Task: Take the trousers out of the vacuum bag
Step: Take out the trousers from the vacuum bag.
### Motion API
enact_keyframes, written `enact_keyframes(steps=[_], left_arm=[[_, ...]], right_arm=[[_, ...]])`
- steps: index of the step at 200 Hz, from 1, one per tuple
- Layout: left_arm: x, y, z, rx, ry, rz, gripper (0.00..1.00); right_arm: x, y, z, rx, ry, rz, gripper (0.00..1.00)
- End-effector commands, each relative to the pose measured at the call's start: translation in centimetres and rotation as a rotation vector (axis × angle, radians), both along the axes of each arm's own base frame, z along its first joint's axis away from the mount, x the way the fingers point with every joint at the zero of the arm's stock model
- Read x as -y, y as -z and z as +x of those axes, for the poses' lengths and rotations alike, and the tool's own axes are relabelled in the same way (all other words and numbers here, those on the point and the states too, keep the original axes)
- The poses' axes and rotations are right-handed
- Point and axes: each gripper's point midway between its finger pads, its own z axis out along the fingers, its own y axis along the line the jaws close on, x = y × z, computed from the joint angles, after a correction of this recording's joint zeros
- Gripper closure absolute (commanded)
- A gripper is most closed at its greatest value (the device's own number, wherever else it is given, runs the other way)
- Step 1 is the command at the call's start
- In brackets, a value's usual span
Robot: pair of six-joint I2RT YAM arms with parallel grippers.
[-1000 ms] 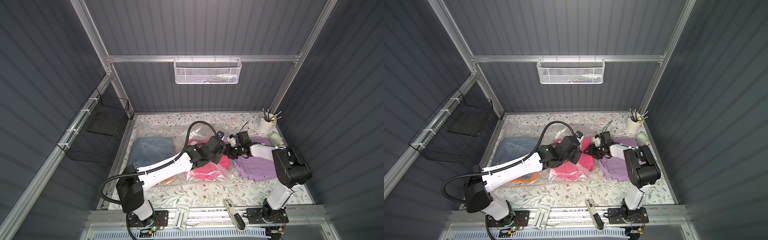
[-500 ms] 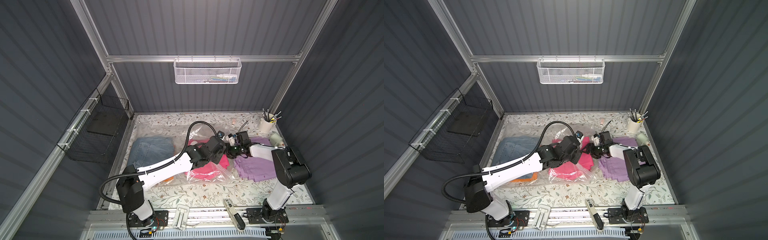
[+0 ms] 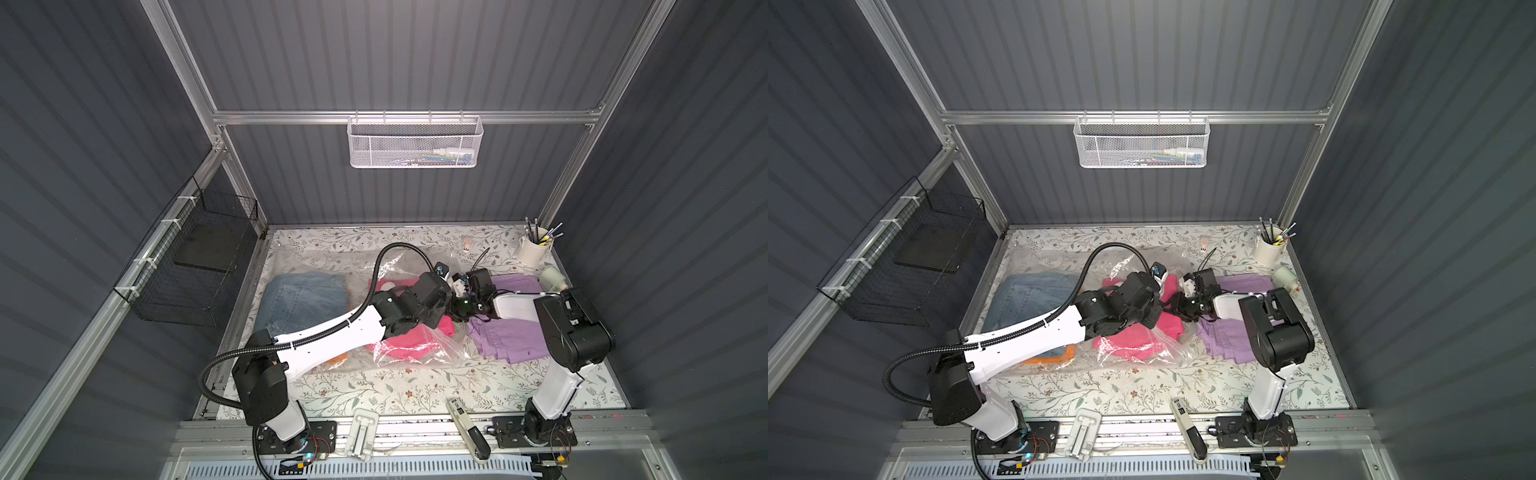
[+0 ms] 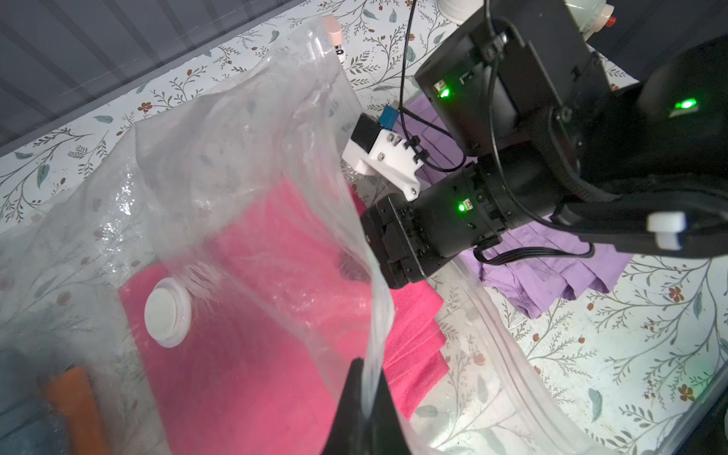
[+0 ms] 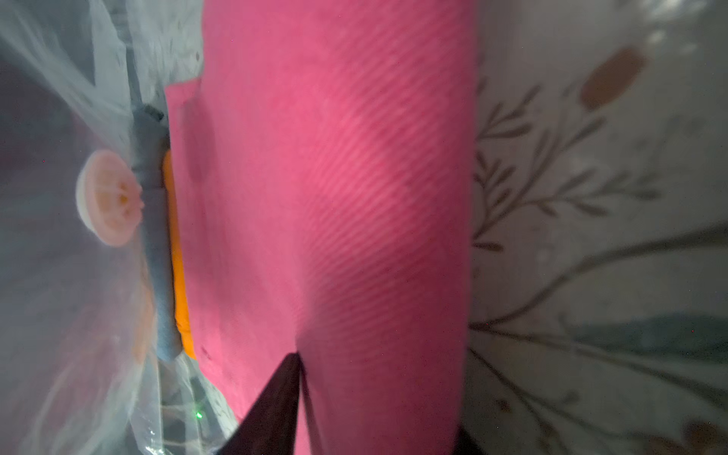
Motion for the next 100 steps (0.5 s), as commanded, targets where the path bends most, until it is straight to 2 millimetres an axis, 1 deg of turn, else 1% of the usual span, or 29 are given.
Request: enact_keyframes(steps=[1,17,39,56,69,87,100], left_arm=[[-0.3,-0.1,-0.1,-0.001,0.011,0.006,1.00],[-0.5,-0.1,-0.1,0.001,0.007,0.006,1.00],[-0.5,-0.1,-0.1,0.001,0.007,0.008,1.00],[-0.5,-0.1,-0.1,0.003,0.007,0.008,1.00],[-0.5,-0.1,-0.1,0.003,0.007,0.008,1.00],[-0.6,0.0,-0.1,0.002,0.004,0.011,1.00],[-0.5,-0.1,0.0,0.003,0.004,0.009,1.00]], right_arm=[[-0.6,-0.6,-0.3,0.007,-0.004,0.031,0.71],[-0.9,-2.1,-0.2,0.038,-0.009,0.066,0.79],[-1.3,-3.9,-0.2,0.073,-0.011,0.115,0.82],[-1.6,-4.7,-0.3,0.085,-0.015,0.152,0.84],[-1.8,-4.7,-0.3,0.087,-0.013,0.172,0.83],[-1.7,-3.6,-0.4,0.065,-0.007,0.171,0.78],[-1.7,-2.7,-0.5,0.046,0.000,0.168,0.70]])
